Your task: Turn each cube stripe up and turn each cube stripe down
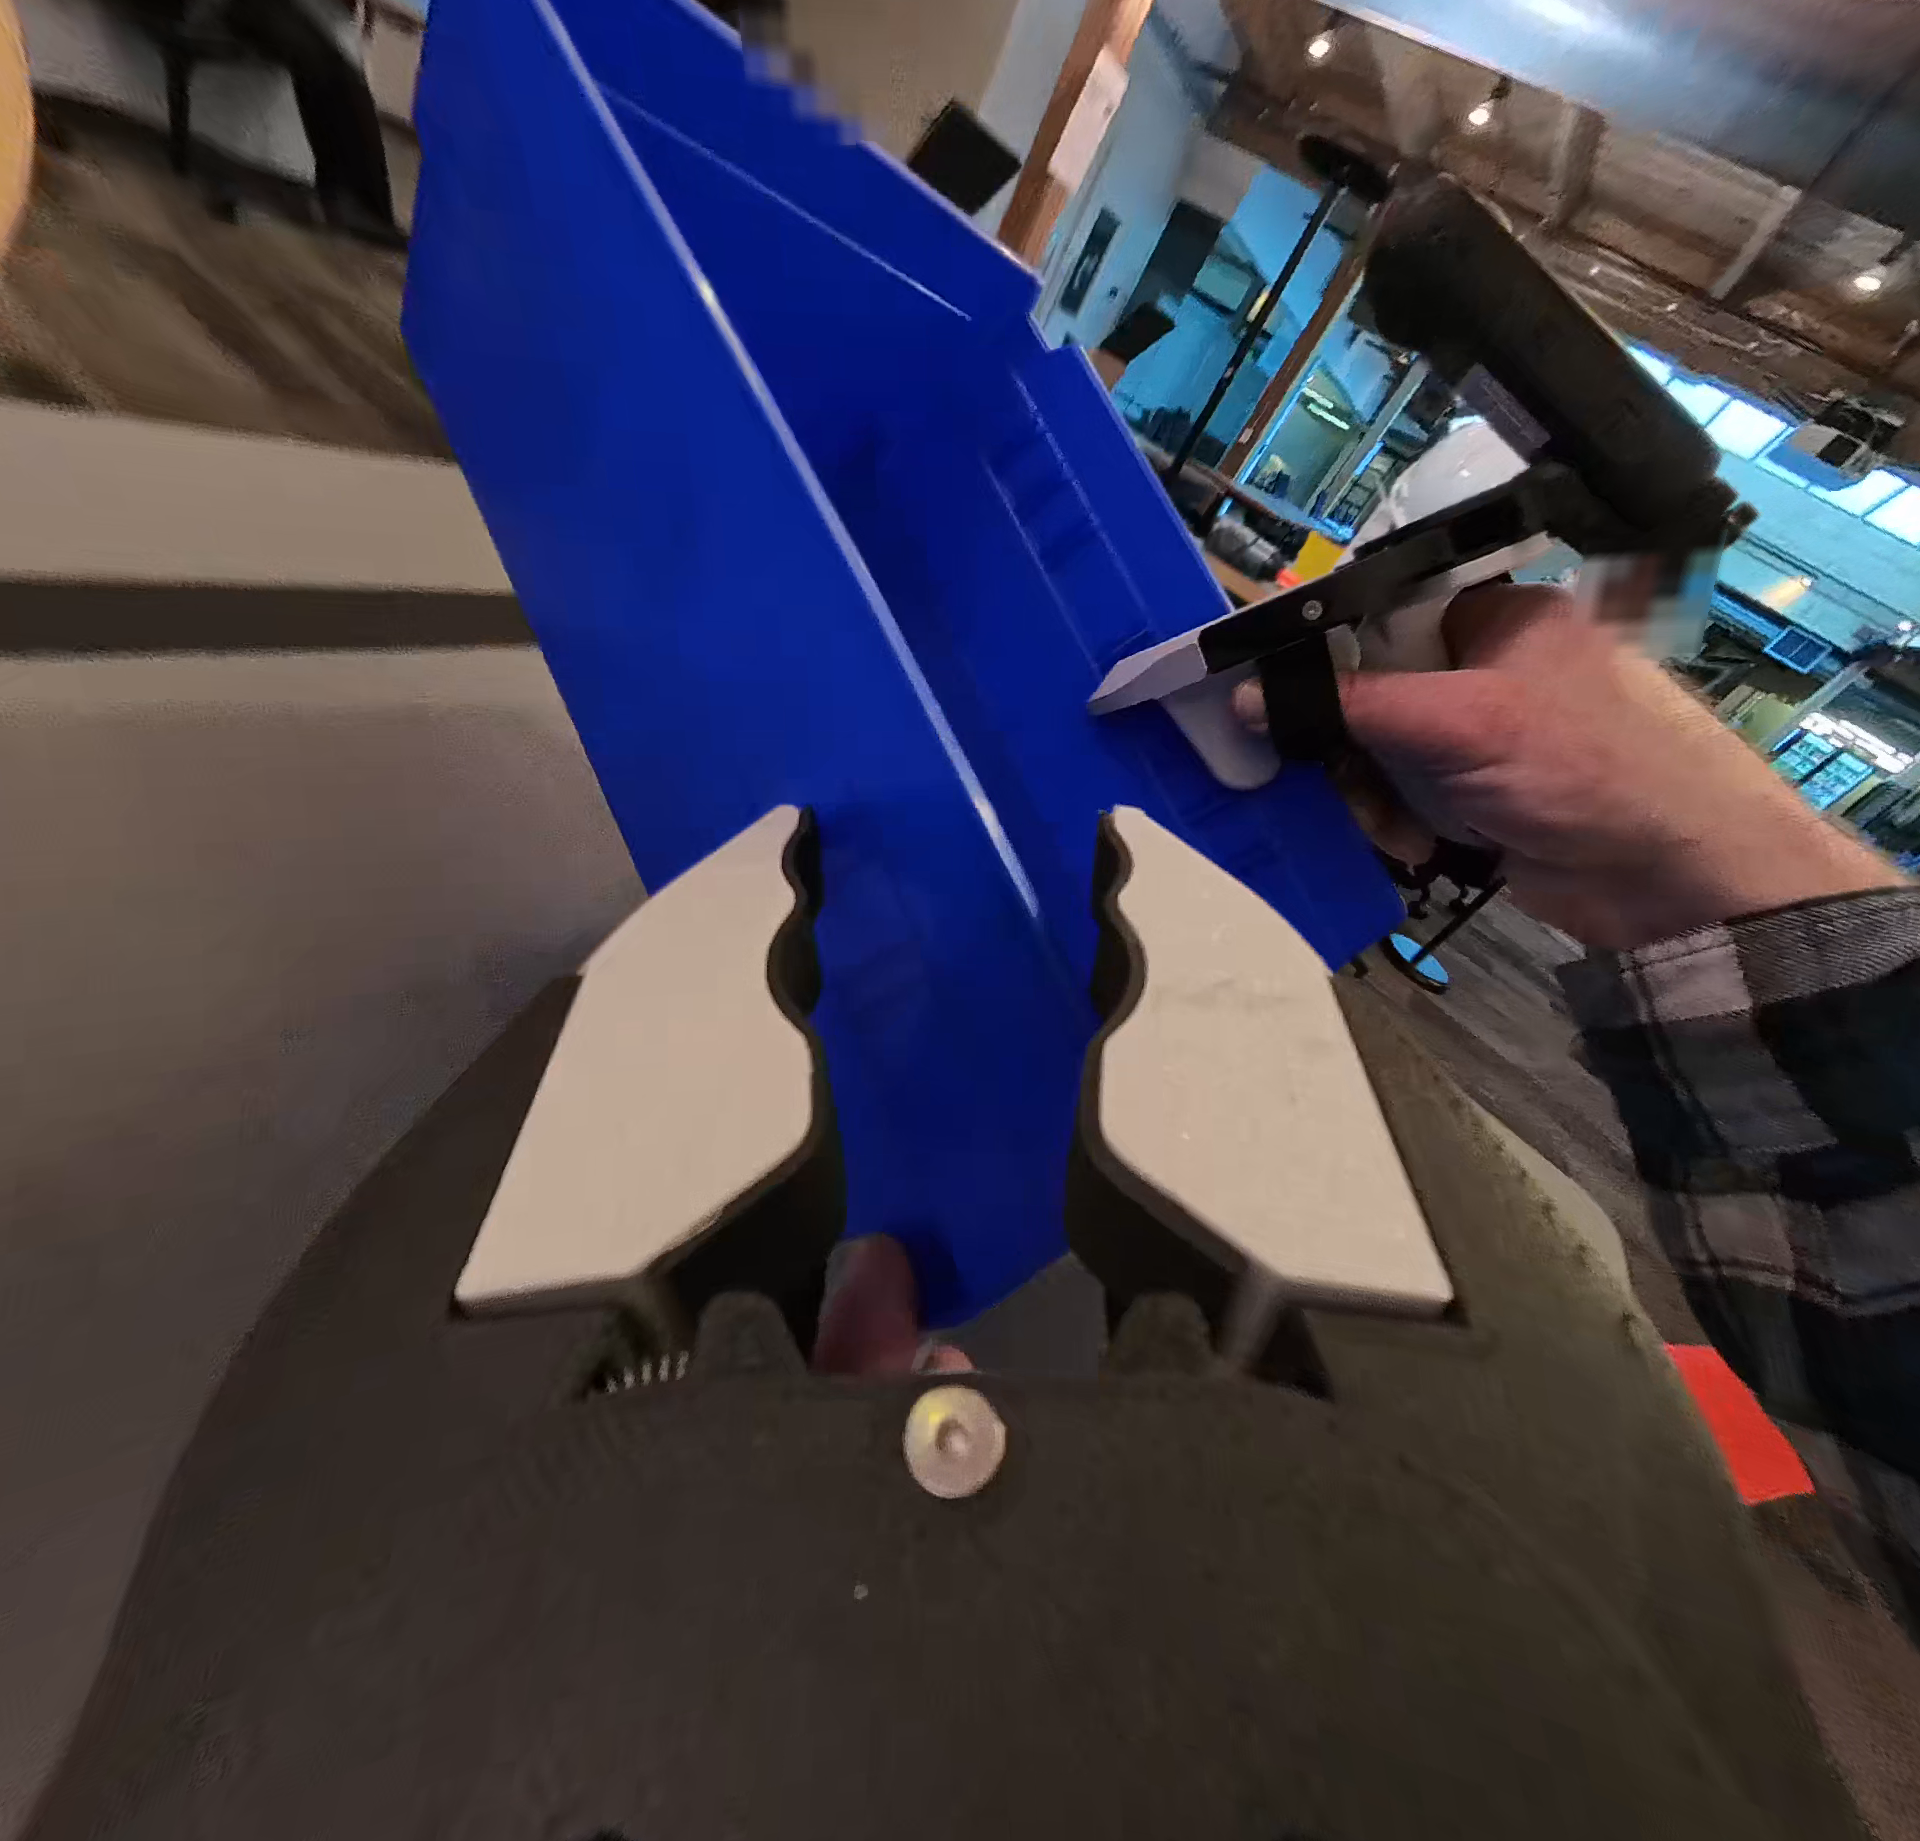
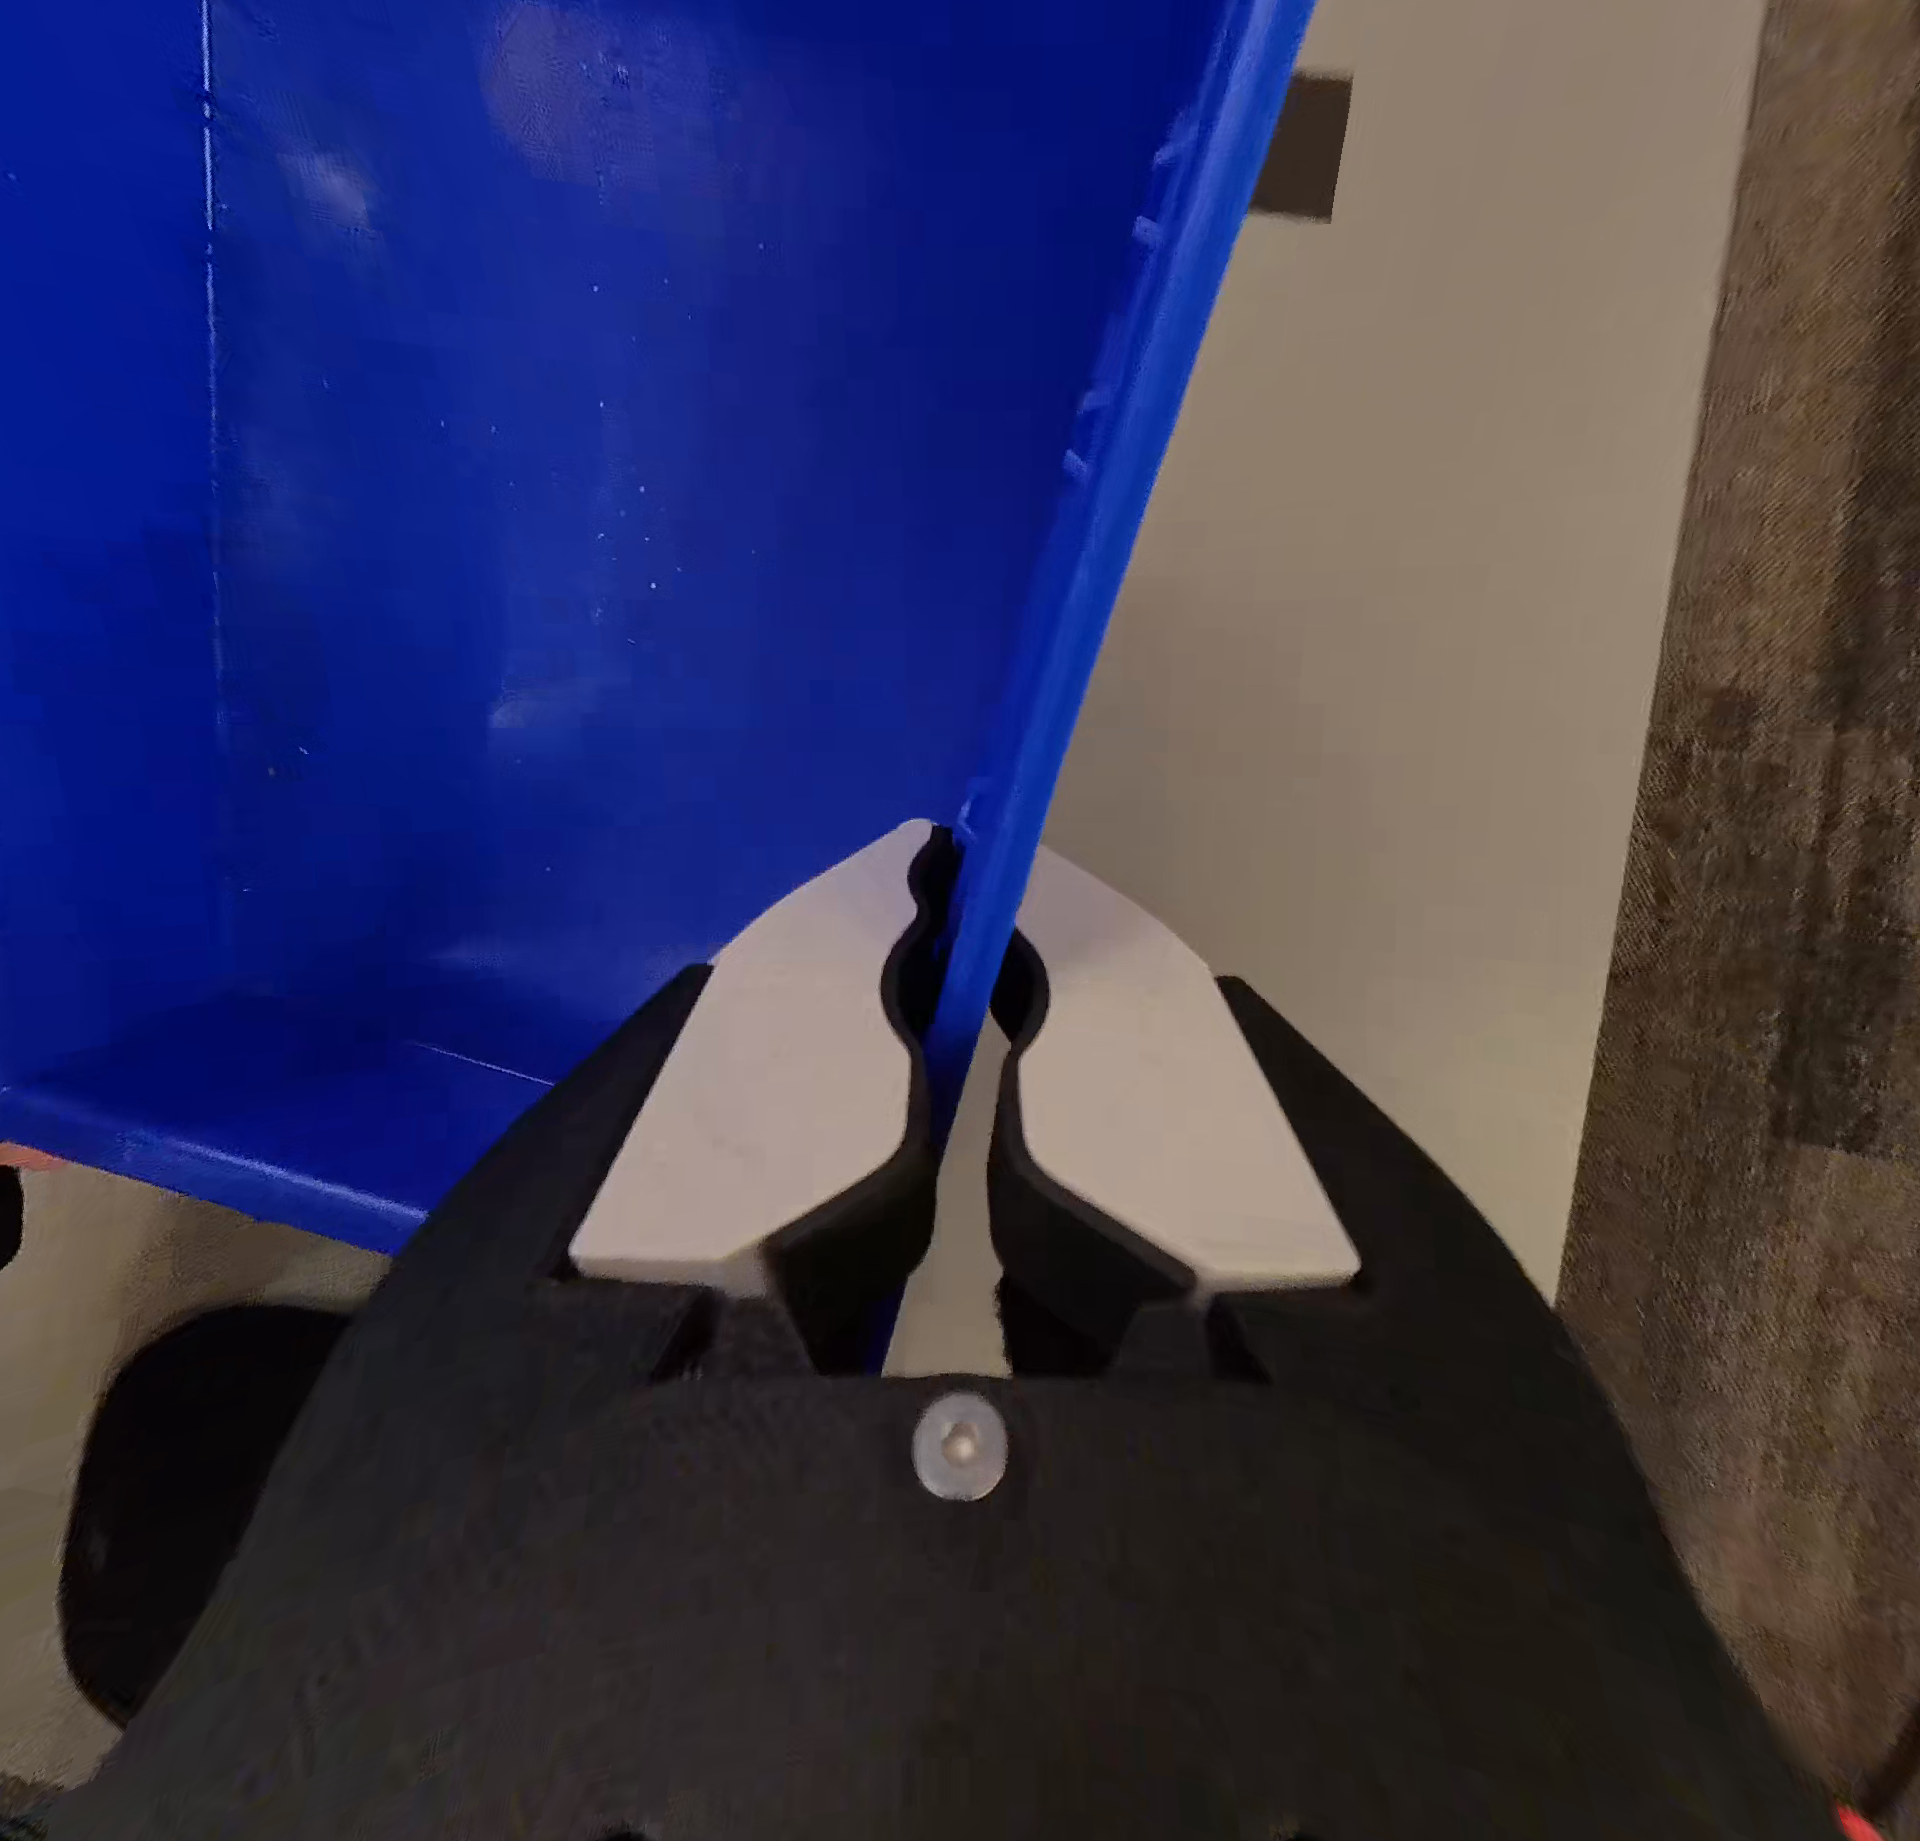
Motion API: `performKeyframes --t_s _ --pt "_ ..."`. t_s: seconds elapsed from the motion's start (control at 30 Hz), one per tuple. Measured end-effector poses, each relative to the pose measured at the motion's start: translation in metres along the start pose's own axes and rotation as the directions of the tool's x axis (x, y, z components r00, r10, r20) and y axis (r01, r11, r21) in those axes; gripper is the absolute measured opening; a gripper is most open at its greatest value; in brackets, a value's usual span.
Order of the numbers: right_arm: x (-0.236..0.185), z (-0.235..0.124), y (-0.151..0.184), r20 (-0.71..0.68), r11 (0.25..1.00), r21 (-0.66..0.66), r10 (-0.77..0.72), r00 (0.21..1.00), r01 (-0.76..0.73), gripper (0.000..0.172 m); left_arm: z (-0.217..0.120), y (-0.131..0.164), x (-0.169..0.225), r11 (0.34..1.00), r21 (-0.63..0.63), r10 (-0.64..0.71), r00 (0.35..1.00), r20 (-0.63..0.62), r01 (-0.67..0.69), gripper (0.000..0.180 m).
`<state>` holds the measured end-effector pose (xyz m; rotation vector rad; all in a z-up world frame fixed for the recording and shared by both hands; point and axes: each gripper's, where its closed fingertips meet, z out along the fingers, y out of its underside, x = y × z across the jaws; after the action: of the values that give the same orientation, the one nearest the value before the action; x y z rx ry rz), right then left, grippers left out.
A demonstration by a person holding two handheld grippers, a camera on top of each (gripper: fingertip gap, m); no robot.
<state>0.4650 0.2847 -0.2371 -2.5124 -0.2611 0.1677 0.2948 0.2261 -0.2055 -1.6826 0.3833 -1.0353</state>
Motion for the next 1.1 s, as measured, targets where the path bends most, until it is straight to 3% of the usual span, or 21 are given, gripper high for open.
performKeyframes --t_s 0.3,0.57,0.6,0.63,0.67,0.8,0.87,0.97,1.1 --pt "0.023 0.085 -0.004 0.027 0.959 -0.283 -0.023 0.999 0.03 0.007 0.04 0.031 -0.052 0.969 -0.078 -0.229 0.971 0.066 0.234 0.057" --pt "0.04 0.109 -0.037 0.036 0.963 -0.267 -0.014 0.999 0.023 0.007 0.068 0.018 -0.073 0.962 -0.022 -0.271 0.961 0.056 0.273 0.059" --pt "0.043 0.11 -0.039 0.027 0.965 -0.262 -0.029 0.999 0.035 0.011 0.068 0.019 -0.071 0.96 -0.03 -0.278 0.96 0.03 0.279 0.06" --pt "0.047 0.108 -0.041 0.009 0.968 -0.248 -0.037 0.999 0.038 0.035 0.065 0.019 -0.064 0.956 -0.044 -0.292 0.956 -0.02 0.291 0.064" --pt "0.05 0.102 -0.043 -0.013 0.974 -0.224 -0.042 0.999 0.038 0.052 0.06 0.02 -0.056 0.954 -0.054 -0.298 0.952 -0.069 0.295 0.068" --pt "0.047 0.048 -0.066 -0.15 0.992 0.008 -0.122 0.981 0.125 0.074 0.021 0.017 -0.026 0.986 -0.024 -0.169 0.974 -0.154 0.167 0.067" --pt "0.017 0.01 -0.077 -0.14 0.965 0.181 -0.165 0.976 0.189 0.068 -0.007 0.01 -0.007 0.997 0.011 -0.078 0.98 -0.184 0.081 0.063" --pt "-0.048 -0.046 -0.081 -0.12 0.86 0.416 -0.271 0.955 0.296 0.06 -0.053 -0.008 0.009 0.987 0.069 0.156 0.977 -0.147 -0.147 0.06" --pt "-0.136 -0.09 -0.071 -0.05 0.722 0.611 -0.374 0.926 0.324 0.04 -0.119 -0.046 -0.013 0.913 0.107 0.392 0.919 0.032 -0.393 0.052"
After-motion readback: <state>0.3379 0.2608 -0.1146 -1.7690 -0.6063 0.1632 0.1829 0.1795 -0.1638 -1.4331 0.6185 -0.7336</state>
